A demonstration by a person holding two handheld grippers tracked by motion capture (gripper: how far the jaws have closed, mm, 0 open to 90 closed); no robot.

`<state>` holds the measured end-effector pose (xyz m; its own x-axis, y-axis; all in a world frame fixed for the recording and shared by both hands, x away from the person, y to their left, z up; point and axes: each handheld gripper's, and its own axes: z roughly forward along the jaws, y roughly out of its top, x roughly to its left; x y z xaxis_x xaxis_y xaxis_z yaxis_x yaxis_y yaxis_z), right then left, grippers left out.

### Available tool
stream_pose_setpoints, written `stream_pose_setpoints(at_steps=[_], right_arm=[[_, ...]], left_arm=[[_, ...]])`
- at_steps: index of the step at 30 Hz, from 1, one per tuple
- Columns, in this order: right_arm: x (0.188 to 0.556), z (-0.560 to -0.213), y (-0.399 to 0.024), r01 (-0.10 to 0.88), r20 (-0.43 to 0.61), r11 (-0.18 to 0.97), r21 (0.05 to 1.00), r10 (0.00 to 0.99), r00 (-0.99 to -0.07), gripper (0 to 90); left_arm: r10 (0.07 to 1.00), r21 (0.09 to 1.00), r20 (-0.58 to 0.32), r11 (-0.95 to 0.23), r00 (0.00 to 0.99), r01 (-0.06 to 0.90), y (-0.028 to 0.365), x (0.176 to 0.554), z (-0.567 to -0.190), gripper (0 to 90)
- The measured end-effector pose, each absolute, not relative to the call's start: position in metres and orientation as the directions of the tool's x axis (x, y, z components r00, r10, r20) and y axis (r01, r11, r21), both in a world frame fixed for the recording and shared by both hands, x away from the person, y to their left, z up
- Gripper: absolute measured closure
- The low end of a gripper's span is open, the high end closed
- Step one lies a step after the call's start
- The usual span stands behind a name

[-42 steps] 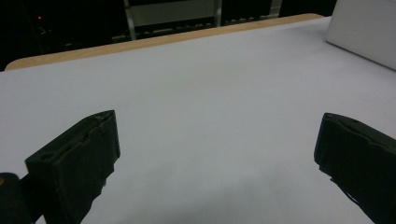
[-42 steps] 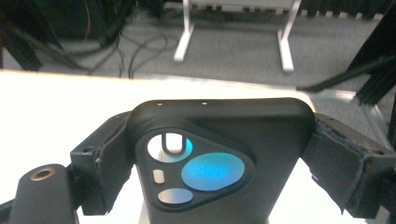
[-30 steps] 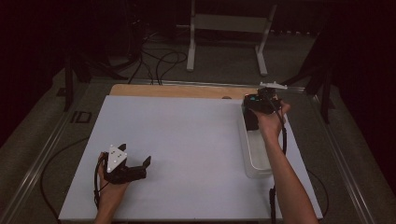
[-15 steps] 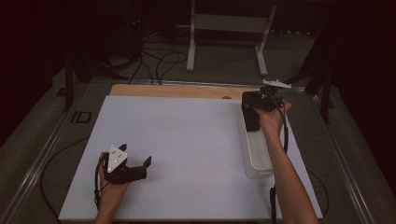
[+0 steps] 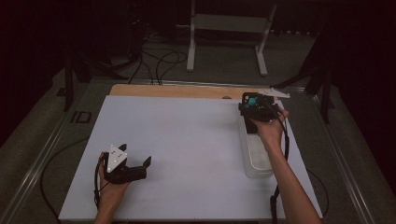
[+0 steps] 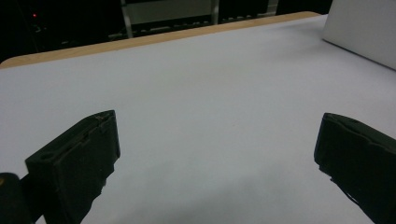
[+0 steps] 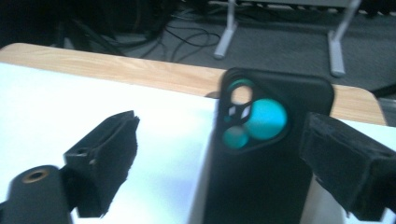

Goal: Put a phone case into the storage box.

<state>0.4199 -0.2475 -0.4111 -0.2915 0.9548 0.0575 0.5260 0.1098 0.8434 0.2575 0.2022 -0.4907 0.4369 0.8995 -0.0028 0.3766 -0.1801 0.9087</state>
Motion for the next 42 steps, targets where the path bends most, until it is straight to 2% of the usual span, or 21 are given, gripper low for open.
stream_pose_setpoints(at_steps=[5, 10, 19, 31, 42], right_arm=[[0.390, -0.411, -0.239, 0.487, 0.076, 0.122, 0.865, 0.927, -0.368, 12.2], [0.355, -0.413, -0.229, 0.439, 0.042, 0.174, 0.882, 0.897, -0.440, 12.4], [0.311, -0.432, -0.232, 0.397, 0.048, 0.201, 0.896, 0.843, -0.535, 13.2], [0.264, -0.456, -0.250, 0.294, 0.022, 0.189, 0.937, 0.809, -0.588, 13.3], [0.250, -0.467, -0.257, 0.250, 0.010, 0.187, 0.950, 0.782, -0.623, 12.7]], left_arm=[[0.897, 0.909, 0.003, -0.187, 0.441, 0.373, 0.203, 0.257, -0.488, 0.6], [0.882, 0.903, 0.013, -0.213, 0.472, 0.373, 0.204, 0.256, -0.483, 0.6], [0.847, 0.913, 0.002, -0.219, 0.532, 0.345, 0.215, 0.249, -0.472, 0.6], [0.819, 0.931, -0.014, -0.199, 0.574, 0.306, 0.227, 0.241, -0.467, 0.5], [0.814, 0.936, -0.014, -0.194, 0.581, 0.295, 0.230, 0.237, -0.469, 0.5]])
